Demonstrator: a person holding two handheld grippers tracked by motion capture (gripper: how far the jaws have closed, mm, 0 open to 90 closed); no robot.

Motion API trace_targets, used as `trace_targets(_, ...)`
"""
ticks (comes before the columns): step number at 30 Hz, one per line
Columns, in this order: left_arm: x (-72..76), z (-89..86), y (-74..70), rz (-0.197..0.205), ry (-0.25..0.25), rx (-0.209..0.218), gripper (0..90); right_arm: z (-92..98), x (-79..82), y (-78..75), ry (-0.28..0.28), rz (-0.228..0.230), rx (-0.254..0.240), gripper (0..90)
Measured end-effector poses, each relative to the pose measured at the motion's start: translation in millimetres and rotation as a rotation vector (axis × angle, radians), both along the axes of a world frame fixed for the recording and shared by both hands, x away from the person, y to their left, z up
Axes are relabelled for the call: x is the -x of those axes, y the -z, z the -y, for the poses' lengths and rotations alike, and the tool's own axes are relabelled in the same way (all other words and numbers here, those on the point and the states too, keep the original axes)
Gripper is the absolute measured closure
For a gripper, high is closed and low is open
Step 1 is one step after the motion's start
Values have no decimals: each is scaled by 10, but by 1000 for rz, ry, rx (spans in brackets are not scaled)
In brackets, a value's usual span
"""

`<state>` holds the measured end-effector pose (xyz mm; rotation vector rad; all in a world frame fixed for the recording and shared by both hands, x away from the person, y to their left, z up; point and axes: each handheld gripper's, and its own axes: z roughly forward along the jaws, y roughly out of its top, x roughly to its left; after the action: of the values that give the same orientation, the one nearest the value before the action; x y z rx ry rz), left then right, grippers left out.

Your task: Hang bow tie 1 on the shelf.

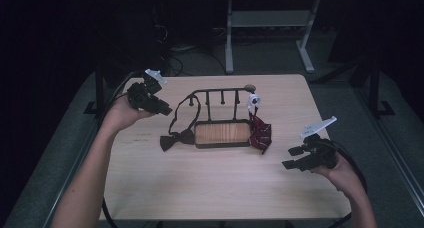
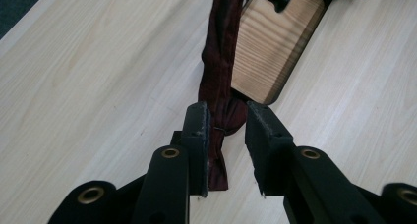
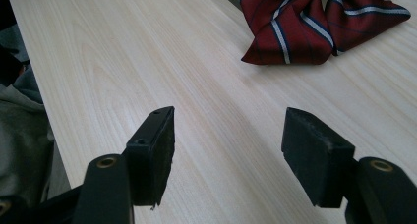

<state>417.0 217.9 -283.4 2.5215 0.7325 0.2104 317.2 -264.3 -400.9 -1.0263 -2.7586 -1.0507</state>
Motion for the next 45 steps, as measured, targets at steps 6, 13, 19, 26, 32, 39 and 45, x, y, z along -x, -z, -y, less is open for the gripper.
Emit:
trace_targets(6,101,-36,31,4,10,11,675,9,-6,14,10,0,1,370)
trace_targets(13,207,-76,43,6,37,9,659,26,-10,25,18,-6,1,369)
trace_targets(19,289,-111,87,6,38,13,642,30,-10,29,20,-8,-1,370)
trace_targets(26,354,-159,169,-5,58,6,619,33,-17,45,19,-11,2,370)
trace_targets(32,406,-166,218,-12,69,7,597,32,-17,52,24,-19,2,369)
trace_targets(39,477,-169,274,-11,77,19,582,39,-10,50,27,-18,3,369)
trace_targets(45,515,-182,334,-14,85,17,563,43,-7,50,29,-19,4,369)
